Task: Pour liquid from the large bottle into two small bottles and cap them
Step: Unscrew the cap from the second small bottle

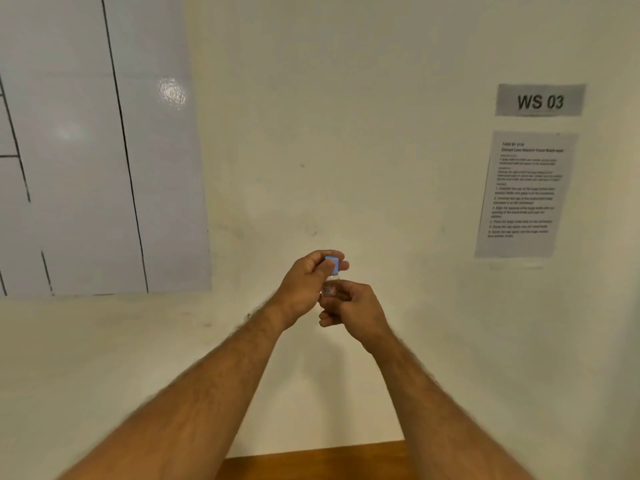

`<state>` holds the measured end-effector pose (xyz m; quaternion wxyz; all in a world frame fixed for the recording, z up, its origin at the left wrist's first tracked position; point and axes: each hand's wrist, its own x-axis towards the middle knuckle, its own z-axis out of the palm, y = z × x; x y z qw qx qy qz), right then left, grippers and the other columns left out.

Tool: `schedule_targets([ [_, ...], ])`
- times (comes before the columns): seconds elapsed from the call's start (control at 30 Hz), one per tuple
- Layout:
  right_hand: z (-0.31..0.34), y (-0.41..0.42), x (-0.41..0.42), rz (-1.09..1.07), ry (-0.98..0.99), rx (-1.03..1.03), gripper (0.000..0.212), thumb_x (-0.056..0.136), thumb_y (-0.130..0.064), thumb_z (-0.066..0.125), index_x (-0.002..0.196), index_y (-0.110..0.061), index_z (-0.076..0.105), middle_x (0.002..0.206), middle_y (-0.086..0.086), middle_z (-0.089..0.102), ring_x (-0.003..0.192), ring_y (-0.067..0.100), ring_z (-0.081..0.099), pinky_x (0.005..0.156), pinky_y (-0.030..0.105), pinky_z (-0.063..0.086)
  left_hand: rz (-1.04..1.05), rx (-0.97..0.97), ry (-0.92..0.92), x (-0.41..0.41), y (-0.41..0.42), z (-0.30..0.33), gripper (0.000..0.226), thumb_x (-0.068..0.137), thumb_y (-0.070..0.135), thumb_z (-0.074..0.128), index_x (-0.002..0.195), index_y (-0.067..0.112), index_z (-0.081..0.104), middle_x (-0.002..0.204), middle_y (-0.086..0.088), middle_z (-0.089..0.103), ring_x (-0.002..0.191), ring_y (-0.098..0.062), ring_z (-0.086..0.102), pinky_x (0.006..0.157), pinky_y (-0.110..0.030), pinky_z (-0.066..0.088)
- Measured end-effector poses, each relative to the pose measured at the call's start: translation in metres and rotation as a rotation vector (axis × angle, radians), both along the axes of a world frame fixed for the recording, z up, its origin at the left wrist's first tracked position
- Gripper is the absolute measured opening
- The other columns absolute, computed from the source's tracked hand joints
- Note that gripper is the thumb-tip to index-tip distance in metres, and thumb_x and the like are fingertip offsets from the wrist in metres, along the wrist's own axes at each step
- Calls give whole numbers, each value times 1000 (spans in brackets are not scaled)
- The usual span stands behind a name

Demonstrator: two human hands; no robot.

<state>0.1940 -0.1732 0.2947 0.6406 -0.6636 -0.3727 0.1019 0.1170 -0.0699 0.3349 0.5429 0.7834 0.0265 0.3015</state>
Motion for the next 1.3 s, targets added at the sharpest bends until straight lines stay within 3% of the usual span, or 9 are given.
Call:
schedule_targets([
  [0.1, 11, 1, 0, -85, -17, 41, 25, 85, 3, 66, 110, -2, 69, 82, 7, 72, 56, 23, 69, 64, 34, 61, 79, -41, -57, 3, -2, 14, 14, 94, 23, 65, 107, 24, 61, 104, 3, 72, 100, -14, 68, 77, -16, 51],
  [0.2, 20, 5, -4, -120, -53, 80, 24, 87, 3, 63, 109, -6, 71, 85, 6, 74, 58, 23, 71, 64, 33, 62, 117, -73, -142, 4, -5, 23, 33, 82, 26, 78, 107, 25, 56, 105, 0, 68, 94, -14, 67, 69, -15, 53],
  [0.33, 26, 7, -7, -127, -13, 141, 24, 89, 1, 66, 112, -4, 70, 85, 7, 73, 57, 22, 70, 67, 36, 63, 14, -93, -194, 1, -9, 34, 35, 97, 18, 58, 131, 25, 56, 122, 5, 66, 110, -11, 64, 87, -23, 54],
  [0.6, 30, 5, -8, -144, 0, 137, 28, 89, -2, 69, 117, -6, 68, 85, 5, 73, 56, 20, 70, 65, 31, 62, 56, -75, -224, -4, -8, 43, 24, 94, 9, 61, 112, 22, 71, 112, 1, 73, 108, -13, 67, 98, -34, 54],
  [0.73, 30, 3, -7, -151, 5, 133, 30, 89, -3, 70, 118, -5, 67, 87, 7, 73, 56, 21, 70, 65, 31, 62, 66, -55, -217, -3, -8, 45, 29, 89, 14, 70, 114, 28, 69, 112, 2, 71, 105, -14, 68, 95, -31, 54],
  [0.83, 30, 3, -7, -151, 19, 133, 33, 88, -2, 70, 121, -4, 65, 89, 8, 72, 55, 19, 69, 66, 33, 62, 12, -37, -179, -4, -7, 45, 32, 95, 8, 58, 123, 22, 65, 120, 0, 69, 111, -13, 65, 96, -27, 52],
  [1.0, 29, 0, -4, -154, 17, 145, 28, 87, 0, 69, 115, -4, 68, 85, 6, 73, 56, 21, 70, 64, 33, 62, 58, -10, -180, 0, -9, 42, 35, 89, 9, 69, 120, 25, 67, 104, 5, 68, 96, -7, 65, 82, -15, 54],
  [1.1, 27, 0, -4, -142, 23, 148, 26, 87, 1, 69, 113, -4, 69, 83, 6, 73, 56, 21, 70, 62, 32, 61, 7, -19, -134, 3, -8, 39, 35, 94, 11, 62, 126, 25, 62, 116, 4, 67, 107, -8, 63, 85, -14, 50],
  [1.3, 26, 1, -3, -143, 14, 152, 25, 87, -1, 69, 111, -6, 69, 85, 5, 73, 58, 23, 71, 65, 35, 62, 134, -17, -228, 6, -12, 39, 26, 85, 11, 75, 105, 27, 72, 106, 4, 73, 99, -10, 69, 85, -20, 57],
])
